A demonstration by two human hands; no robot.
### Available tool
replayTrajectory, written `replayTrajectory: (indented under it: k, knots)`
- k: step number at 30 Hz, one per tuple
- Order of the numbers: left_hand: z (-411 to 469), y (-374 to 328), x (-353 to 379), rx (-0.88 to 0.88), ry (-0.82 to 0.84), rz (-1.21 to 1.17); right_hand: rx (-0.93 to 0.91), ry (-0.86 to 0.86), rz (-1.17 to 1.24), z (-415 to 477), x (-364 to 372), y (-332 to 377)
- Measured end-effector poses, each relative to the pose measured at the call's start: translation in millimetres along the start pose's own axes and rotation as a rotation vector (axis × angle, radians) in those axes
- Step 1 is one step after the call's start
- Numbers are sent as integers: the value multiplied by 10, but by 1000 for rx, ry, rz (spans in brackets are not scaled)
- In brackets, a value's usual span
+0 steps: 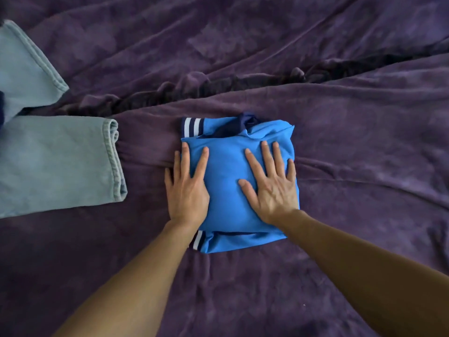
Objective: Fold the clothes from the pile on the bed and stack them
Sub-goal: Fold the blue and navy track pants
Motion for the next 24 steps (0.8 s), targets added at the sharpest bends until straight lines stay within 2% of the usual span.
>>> replayTrajectory:
  k: [6,7,9,11,13,15,20,24]
  knots:
    - [88,-21,-172,10,89,34,18,37,38,42,-68,-5]
    - [143,-36,-266,39,73,41,23,39,56,34,-121,-14]
    - [345,-74,-479,141,-59,24,54,13,153,-11,-241,-51]
    - [595,-137,-656,252,-153,43,201,-50,338,-129,-338,-131]
    - [815,-208,-713,267,34,48,424,-69,549,-297,-359,-194]
    - [909,-230,-658,249,229,54,528,-25,623,-484,-318,-149]
    - [566,-273,-744,153,222,112,579,82,578,-764,-305,-30]
    - [90,-420,-946,155,119,109,472,92,533,-1024,-505,-153]
Point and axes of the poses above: each hand's wrist, its own z-axis towards the middle knuckle, its own x-axis out of the palm, y = z × x, the point moved 1 cm from there along z, towards the middle knuckle, and after that the axes turned 5 degrees about x, right-handed, at the moved point
